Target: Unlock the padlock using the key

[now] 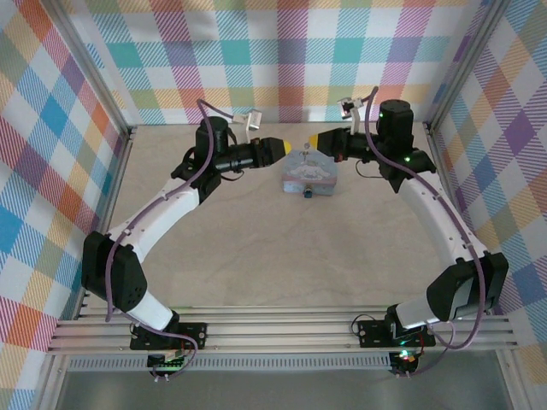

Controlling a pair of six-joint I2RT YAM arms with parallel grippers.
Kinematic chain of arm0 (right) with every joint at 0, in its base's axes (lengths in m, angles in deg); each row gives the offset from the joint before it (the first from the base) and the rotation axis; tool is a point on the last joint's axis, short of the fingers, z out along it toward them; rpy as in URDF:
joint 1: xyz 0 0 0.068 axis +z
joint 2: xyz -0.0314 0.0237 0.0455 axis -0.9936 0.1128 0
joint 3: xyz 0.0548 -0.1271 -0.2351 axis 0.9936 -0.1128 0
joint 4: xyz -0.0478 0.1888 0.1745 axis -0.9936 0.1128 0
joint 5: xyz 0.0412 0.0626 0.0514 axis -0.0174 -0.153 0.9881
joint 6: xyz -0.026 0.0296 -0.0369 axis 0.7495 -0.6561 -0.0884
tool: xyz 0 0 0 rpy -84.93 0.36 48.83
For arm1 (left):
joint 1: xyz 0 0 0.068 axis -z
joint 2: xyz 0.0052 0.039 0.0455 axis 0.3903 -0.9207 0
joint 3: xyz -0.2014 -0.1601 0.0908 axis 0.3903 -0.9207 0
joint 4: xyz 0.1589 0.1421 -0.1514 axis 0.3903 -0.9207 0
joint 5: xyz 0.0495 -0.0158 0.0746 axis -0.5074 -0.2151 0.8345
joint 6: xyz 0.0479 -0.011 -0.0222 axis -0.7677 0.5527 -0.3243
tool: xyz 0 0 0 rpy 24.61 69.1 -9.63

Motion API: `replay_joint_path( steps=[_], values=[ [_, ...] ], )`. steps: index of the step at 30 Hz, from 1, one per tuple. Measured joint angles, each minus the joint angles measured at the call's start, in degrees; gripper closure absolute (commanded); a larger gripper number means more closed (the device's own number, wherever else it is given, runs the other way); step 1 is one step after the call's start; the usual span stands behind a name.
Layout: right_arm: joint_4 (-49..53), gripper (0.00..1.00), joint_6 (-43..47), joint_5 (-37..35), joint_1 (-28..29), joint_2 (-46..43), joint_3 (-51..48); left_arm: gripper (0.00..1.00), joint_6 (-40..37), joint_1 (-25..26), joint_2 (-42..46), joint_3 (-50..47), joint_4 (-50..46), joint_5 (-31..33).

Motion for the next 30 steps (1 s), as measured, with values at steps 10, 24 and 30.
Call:
replay_joint_path(
  steps=[10, 24, 30],
  values=[
    [-8.1, 1.00, -9.1, 3.0, 0.0, 2.4, -0.3, 0.61, 13.3, 0.5, 0.0, -4.3, 19.7, -2.6],
    [-8.9, 1.00, -11.2, 4.1, 0.0, 3.4, -0.4, 0.67, 18.3, 2.5, -2.2, -6.0, 26.3, -3.7],
    [-9.4, 1.00, -12.9, 4.2, 0.0, 3.4, -0.6, 0.70, 18.3, 2.6, -2.8, -6.0, 26.3, -4.3]
  ],
)
